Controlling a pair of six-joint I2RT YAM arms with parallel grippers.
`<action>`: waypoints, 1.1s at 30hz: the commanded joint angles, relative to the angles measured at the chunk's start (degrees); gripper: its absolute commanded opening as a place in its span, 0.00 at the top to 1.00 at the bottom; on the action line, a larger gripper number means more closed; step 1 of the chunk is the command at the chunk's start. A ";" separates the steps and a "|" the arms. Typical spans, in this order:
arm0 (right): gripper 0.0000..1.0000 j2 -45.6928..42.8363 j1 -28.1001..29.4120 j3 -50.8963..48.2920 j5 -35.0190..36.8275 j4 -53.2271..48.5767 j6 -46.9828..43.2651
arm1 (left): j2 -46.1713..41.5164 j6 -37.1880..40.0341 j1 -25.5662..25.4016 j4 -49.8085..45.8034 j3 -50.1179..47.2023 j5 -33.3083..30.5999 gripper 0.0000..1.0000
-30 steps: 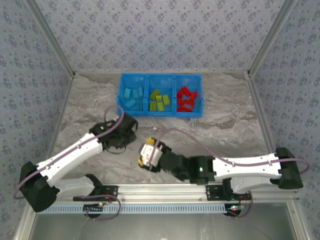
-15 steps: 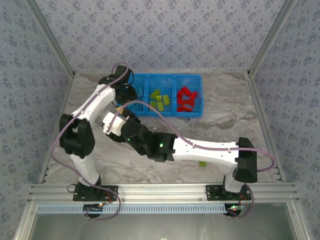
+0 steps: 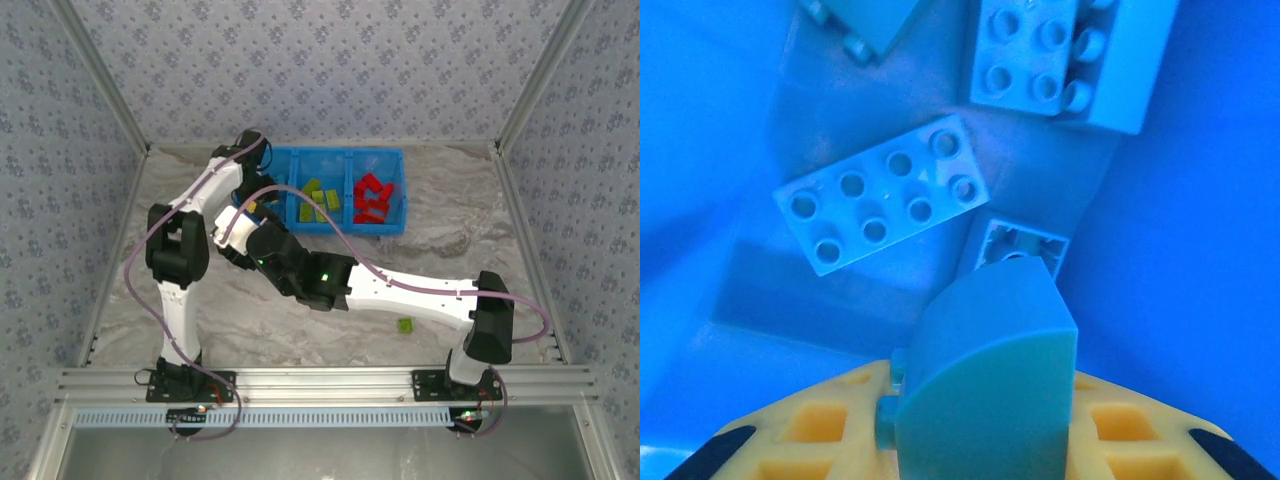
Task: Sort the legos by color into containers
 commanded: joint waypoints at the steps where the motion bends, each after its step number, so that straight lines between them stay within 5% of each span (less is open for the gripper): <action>1: 0.32 -0.90 -0.09 -0.68 -0.07 -0.76 1.92 | 1.98 -1.21 -0.06 -2.81 0.81 -0.05 0.70; 22: 0.32 -2.44 -0.24 -2.17 4.18 -2.37 4.10 | 1.52 0.04 -2.06 -8.37 7.69 -3.91 0.44; 28: 0.32 -6.65 -1.09 -5.79 6.41 -3.91 8.01 | -8.20 -1.17 -3.67 -7.54 5.79 -10.99 0.44; 33: 0.33 -12.49 -1.44 -11.44 11.52 -14.36 19.93 | -25.92 -3.29 -8.60 -1.25 -7.79 -15.85 0.44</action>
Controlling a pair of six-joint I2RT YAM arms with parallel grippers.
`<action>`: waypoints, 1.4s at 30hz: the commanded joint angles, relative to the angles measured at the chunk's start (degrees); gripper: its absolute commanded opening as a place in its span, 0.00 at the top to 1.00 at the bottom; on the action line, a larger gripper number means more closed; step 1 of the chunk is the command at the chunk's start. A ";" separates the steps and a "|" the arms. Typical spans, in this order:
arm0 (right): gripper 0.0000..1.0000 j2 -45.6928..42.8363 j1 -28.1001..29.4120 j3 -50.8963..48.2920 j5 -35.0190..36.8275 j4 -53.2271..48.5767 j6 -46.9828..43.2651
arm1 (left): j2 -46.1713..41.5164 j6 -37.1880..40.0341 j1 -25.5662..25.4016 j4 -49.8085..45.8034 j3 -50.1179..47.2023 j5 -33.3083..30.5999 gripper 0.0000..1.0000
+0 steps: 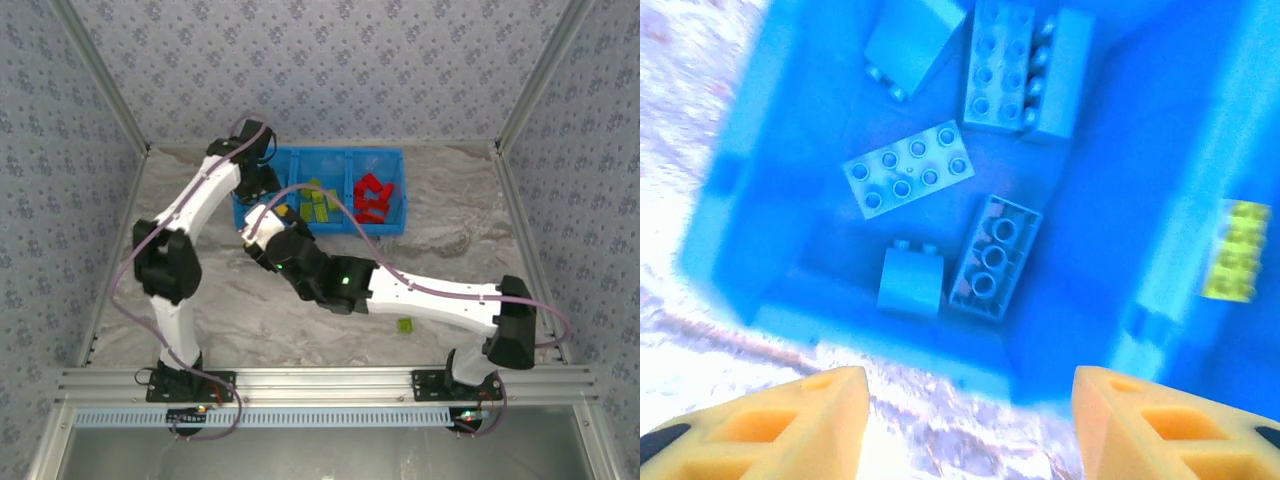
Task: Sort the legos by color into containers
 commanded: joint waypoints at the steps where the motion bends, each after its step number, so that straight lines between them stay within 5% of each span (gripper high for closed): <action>1: 0.33 -5.27 -0.49 -3.87 5.92 -10.52 12.08 | -14.58 -2.10 -4.71 3.00 -8.31 -5.76 0.44; 5: 0.33 -11.90 -0.52 -11.90 8.48 -18.54 22.93 | -32.08 -6.53 -14.69 6.03 -25.54 -10.22 0.44; 9: 0.32 -16.98 -2.14 -17.78 10.38 -27.31 34.88 | -45.33 -8.34 -32.56 7.22 -36.95 -19.28 0.45; 13: 0.32 -18.72 -8.01 -21.95 5.72 -35.64 45.87 | -48.83 -8.44 -55.28 5.69 -38.90 -32.63 0.47; 16: 0.32 -18.67 -13.44 -24.09 1.11 -43.80 55.86 | -44.21 -6.15 -67.75 7.25 -36.29 -38.25 0.47; 27: 0.29 -24.23 -25.08 -38.11 -25.45 -44.33 56.84 | -29.33 3.13 -70.71 20.19 -26.62 -32.45 0.48; 42: 0.31 -25.74 -33.73 -48.06 -37.06 -37.32 50.82 | -19.03 1.17 -71.00 20.96 -24.23 -36.54 0.47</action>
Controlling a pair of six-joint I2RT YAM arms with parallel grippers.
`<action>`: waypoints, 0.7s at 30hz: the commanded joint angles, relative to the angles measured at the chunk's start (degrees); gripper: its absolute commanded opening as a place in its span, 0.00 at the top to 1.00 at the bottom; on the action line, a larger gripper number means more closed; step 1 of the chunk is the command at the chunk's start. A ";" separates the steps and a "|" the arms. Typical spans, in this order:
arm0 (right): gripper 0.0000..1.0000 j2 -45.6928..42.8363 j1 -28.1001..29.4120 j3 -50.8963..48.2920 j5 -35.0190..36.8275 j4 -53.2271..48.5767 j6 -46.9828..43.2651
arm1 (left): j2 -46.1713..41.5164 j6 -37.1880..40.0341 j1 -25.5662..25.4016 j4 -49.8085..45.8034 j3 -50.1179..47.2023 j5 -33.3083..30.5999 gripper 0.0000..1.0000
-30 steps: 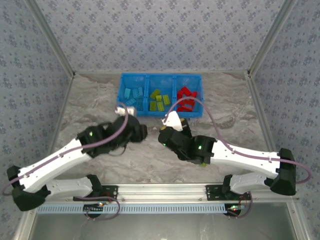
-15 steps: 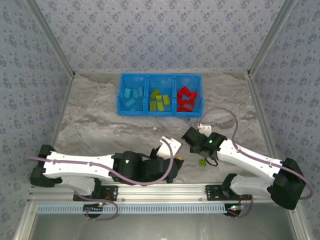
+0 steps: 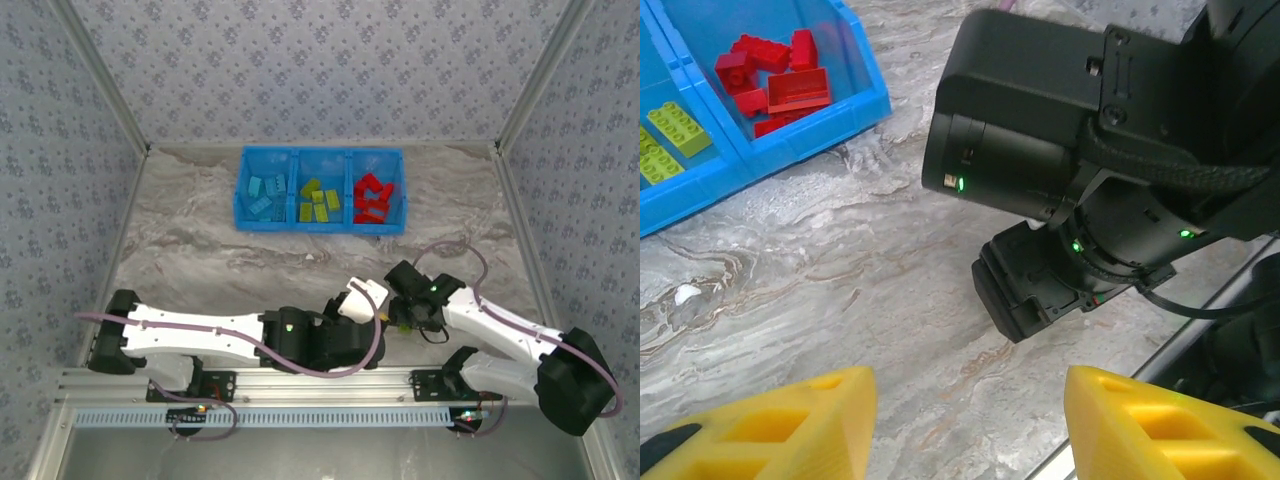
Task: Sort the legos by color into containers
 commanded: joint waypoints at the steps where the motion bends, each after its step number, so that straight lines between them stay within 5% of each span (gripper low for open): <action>1: 0.32 0.34 -0.76 -1.69 -2.97 2.04 -1.09 | 2.05 -0.26 -0.60 1.78 1.60 -0.95 0.47; 21: 0.67 4.41 -0.85 -1.52 -2.40 5.44 -0.46 | 2.48 1.42 -0.44 4.50 1.66 1.86 0.48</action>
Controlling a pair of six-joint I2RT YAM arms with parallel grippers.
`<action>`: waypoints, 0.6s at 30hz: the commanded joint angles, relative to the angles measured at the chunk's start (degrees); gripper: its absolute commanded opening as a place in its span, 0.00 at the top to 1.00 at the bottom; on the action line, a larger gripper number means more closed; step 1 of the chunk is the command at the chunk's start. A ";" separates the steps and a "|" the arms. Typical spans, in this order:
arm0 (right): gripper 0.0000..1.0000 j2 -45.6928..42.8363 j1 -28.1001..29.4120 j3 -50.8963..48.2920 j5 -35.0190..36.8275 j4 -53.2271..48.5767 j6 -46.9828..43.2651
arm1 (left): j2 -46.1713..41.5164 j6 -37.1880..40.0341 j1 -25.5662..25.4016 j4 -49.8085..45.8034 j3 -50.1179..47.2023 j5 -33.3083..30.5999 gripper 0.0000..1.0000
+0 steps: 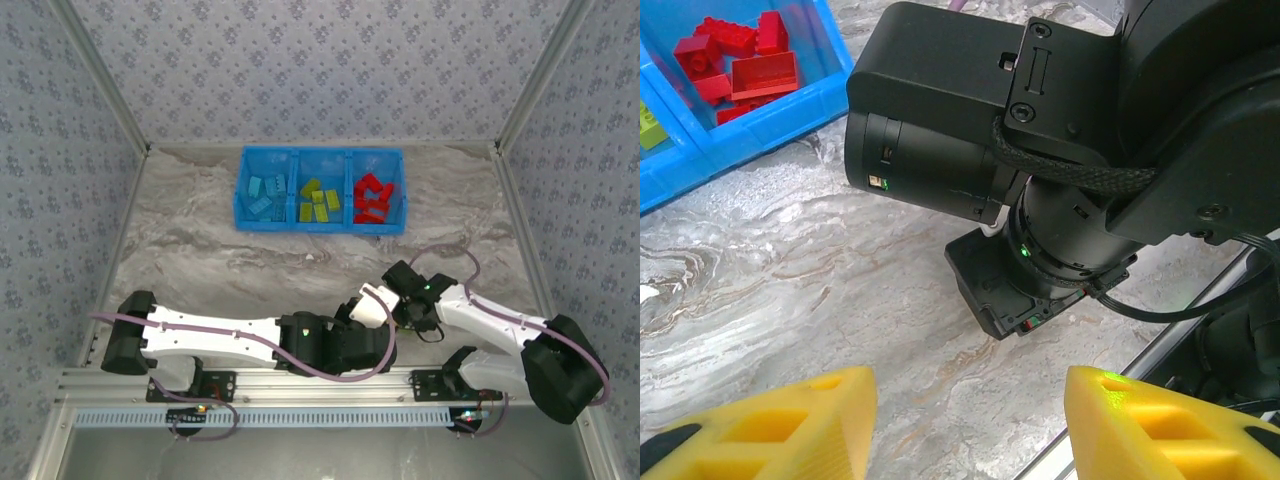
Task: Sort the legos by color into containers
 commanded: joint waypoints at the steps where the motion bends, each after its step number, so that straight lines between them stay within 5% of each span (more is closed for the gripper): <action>1: 0.68 -0.23 0.14 0.48 0.88 -0.48 0.71 | -0.53 1.24 -0.50 1.03 1.80 0.18 0.47; 8: 0.68 3.53 3.75 11.75 5.13 -3.30 -2.79 | -1.06 -1.15 0.50 -6.25 6.73 -4.99 0.46; 18: 0.68 31.06 2.51 53.52 7.45 -6.27 -14.75 | -7.26 -1.09 16.63 -15.46 13.51 0.84 0.43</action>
